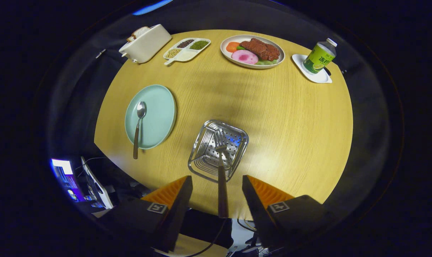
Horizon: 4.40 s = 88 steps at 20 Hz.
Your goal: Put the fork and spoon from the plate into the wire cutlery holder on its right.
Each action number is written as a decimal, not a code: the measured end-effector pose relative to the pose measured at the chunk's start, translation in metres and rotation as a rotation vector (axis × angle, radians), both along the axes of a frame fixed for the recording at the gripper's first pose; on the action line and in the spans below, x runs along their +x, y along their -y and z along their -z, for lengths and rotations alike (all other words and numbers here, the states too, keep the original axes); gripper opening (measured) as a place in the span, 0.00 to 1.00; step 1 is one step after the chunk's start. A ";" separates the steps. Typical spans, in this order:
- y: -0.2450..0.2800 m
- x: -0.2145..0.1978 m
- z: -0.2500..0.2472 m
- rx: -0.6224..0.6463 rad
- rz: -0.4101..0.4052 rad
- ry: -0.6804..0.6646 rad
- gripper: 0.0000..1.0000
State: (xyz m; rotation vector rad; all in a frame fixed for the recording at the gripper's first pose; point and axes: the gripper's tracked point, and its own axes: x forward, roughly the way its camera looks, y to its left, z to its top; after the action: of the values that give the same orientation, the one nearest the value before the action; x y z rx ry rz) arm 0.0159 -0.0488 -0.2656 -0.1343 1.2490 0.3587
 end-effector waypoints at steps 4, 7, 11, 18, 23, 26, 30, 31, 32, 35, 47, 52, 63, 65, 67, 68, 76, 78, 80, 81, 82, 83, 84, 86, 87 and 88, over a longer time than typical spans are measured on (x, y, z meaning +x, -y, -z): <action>-0.010 0.007 -0.031 0.027 0.025 0.151 1.00; -0.031 0.015 -0.067 0.091 0.050 0.271 1.00; -0.070 0.020 -0.103 0.147 0.039 0.393 1.00; -0.171 -0.001 -0.077 0.194 -0.050 0.312 1.00; -0.222 -0.005 -0.024 0.133 -0.123 0.232 1.00; -0.244 -0.004 0.007 0.096 -0.135 0.189 1.00; -0.261 0.000 0.041 0.064 -0.114 0.151 1.00; -0.264 0.001 0.049 0.063 -0.101 0.139 1.00; -0.264 0.004 0.058 0.050 -0.086 0.129 1.00; -0.262 0.009 0.078 0.006 -0.057 0.108 1.00; -0.257 0.009 0.119 -0.102 -0.024 0.063 0.80; -0.262 -0.002 0.128 -0.087 -0.057 0.001 0.46; -0.263 0.011 0.106 0.071 -0.014 0.045 0.09; -0.261 0.010 0.095 0.093 -0.016 0.045 0.09; -0.254 0.007 0.082 0.109 -0.020 0.059 0.09; -0.251 0.004 0.075 0.125 -0.016 0.056 0.09; -0.209 -0.010 -0.006 0.189 -0.048 0.103 0.09; -0.186 -0.012 -0.025 0.186 -0.045 0.099 0.09; -0.158 -0.015 -0.038 0.168 -0.043 0.104 0.09; -0.144 -0.017 -0.042 0.158 -0.040 0.099 0.09; -0.128 -0.021 -0.045 0.146 -0.036 0.090 0.09; -0.111 -0.023 -0.045 0.129 -0.032 0.081 0.09; -0.095 -0.024 -0.043 0.108 -0.024 0.071 0.09; -0.059 -0.026 -0.037 0.073 0.018 0.045 0.09; -0.046 -0.029 -0.034 0.062 0.039 0.027 0.09; -0.035 -0.031 -0.031 0.059 0.055 0.012 0.09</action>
State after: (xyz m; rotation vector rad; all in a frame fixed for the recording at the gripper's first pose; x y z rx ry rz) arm -0.0147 -0.0135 -0.2349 -0.0516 1.2271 0.3460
